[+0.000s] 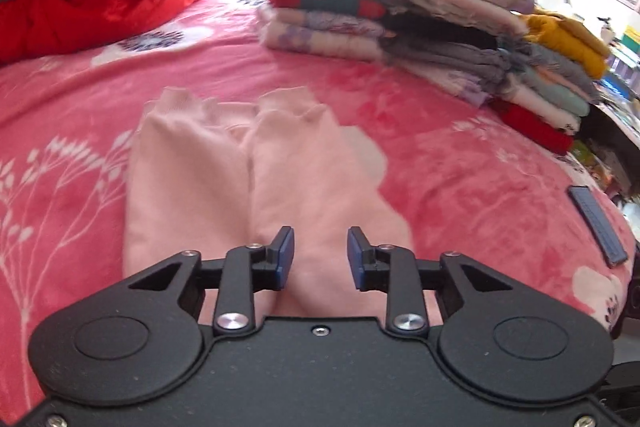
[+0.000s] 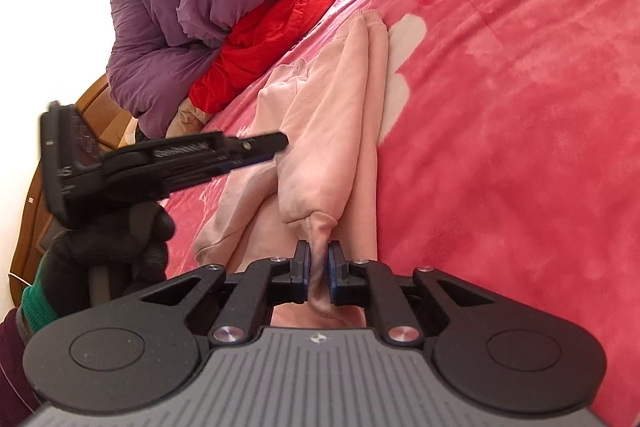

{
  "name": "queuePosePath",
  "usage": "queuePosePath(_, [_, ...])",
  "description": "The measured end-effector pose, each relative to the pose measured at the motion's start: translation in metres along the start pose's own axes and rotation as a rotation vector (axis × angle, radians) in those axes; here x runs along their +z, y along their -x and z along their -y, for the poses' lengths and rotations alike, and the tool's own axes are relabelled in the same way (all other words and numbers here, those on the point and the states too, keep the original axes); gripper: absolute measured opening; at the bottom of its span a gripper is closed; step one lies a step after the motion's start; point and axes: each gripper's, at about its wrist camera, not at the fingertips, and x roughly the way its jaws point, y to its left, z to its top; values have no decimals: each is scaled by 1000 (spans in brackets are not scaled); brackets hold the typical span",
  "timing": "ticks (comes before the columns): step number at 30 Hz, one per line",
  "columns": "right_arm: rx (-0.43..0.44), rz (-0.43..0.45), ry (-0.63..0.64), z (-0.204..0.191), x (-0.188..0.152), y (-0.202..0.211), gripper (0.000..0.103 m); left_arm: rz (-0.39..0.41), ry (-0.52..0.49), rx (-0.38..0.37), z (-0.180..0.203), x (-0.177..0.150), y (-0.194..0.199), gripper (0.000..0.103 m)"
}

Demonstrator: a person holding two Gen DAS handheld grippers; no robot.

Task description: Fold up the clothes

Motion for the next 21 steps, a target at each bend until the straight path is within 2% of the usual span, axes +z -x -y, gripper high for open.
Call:
queuePosePath(2, [3, 6, -6, 0, -1, 4, 14, 6, -32, -42, 9, -4, 1, 28])
queuePosePath(3, [1, 10, -6, -1, -1, 7, 15, -3, -42, -61, 13, -6, 0, 31])
queuePosePath(4, [-1, 13, -6, -2, -2, 11, 17, -21, -59, -53, 17, -10, -3, 38])
queuePosePath(6, [-8, 22, 5, -6, -5, 21, 28, -29, -95, -29, 21, -16, -2, 39])
queuePosePath(8, [-20, 34, 30, -11, -7, 32, 30, 2, -78, -46, 19, -20, 9, 39])
queuePosePath(9, [-33, 46, 48, -13, -8, 38, 30, 25, -60, -69, 18, -21, 16, 37])
queuePosePath(11, [-68, 86, 70, -15, -9, 49, 29, 24, -62, -104, 22, -27, 25, 36])
queuePosePath(14, [-92, 113, 46, -6, -10, 54, 17, -20, -112, -107, 35, -40, 22, 25])
queuePosePath(17, [-110, 90, 47, 0, -14, 45, 14, -71, -122, -80, 42, -52, 3, 22])
queuePosePath(21, [-151, 23, 89, -4, -22, 24, 13, -68, -108, -53, 42, -57, 0, 22])
